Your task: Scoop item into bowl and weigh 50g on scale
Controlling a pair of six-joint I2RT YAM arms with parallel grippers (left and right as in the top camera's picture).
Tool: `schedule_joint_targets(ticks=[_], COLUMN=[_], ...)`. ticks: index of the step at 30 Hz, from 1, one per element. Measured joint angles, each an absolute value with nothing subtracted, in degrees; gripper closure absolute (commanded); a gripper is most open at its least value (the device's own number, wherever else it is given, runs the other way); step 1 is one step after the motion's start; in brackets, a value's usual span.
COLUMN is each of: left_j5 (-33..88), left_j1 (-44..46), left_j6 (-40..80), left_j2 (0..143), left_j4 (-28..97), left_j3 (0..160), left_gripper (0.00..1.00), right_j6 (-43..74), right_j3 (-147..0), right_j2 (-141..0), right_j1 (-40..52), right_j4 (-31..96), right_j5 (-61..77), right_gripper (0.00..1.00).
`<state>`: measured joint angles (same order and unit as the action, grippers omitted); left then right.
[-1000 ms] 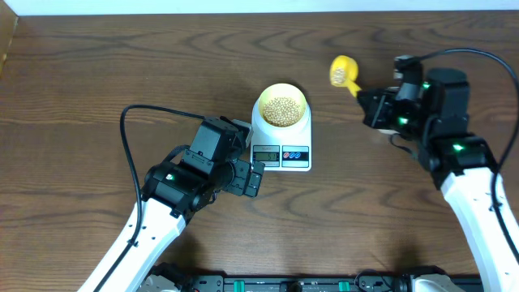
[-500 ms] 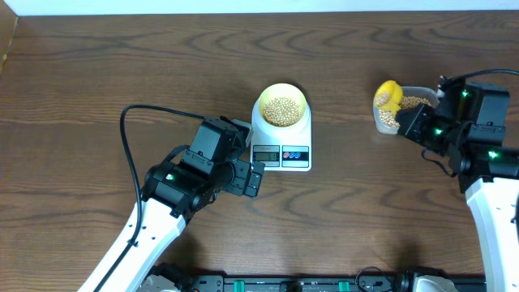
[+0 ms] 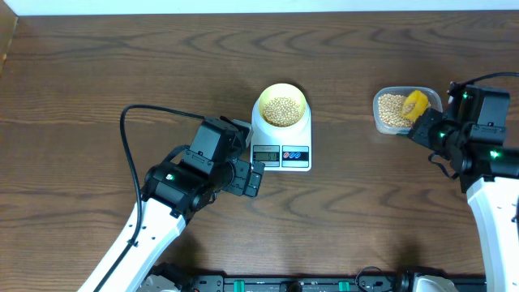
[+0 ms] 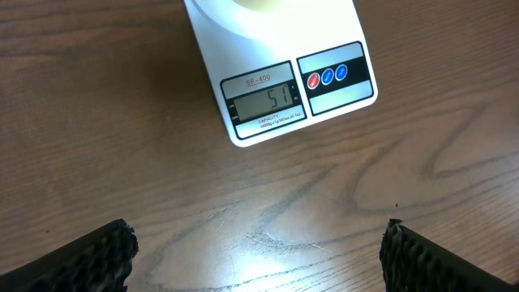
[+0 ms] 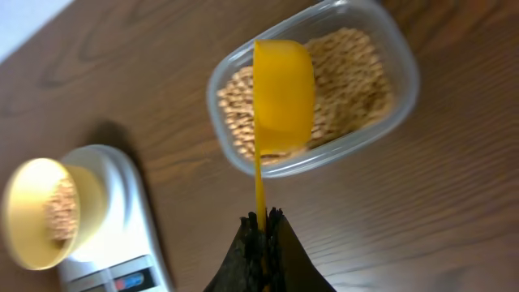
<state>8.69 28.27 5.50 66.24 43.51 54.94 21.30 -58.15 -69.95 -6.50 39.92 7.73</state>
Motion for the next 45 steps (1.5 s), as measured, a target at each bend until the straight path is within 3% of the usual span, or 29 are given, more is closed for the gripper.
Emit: schedule_joint_targets(ticks=[13,28,33,39,45], left_j5=[8.7,8.7,8.7,8.7,8.7], left_j1=[28.3,28.3,28.3,28.3,28.3], left_j6=[5.5,5.5,5.5,5.5,5.5], left_j2=[66.2,66.2,66.2,66.2,66.2], left_j4=[43.5,43.5,43.5,43.5,43.5], left_j3=[54.9,54.9,54.9,54.9,54.9], left_gripper=[0.02,0.02,0.02,0.02,0.02], right_j6=[5.3,3.1,5.8,10.4,14.8], right_j3=[-58.2,-58.2,-58.2,-58.1,-58.1], right_j2=[-74.0,-75.9,-75.9,-76.0,-77.7], right_j1=[-0.2,5.5,5.4,5.5,6.6], right_j4=[39.9,34.6,29.7,15.3,4.4], right_j5=[-7.6,-18.9,-11.9,6.9,17.4], right_gripper=[0.99,0.99,0.99,0.99,0.99])
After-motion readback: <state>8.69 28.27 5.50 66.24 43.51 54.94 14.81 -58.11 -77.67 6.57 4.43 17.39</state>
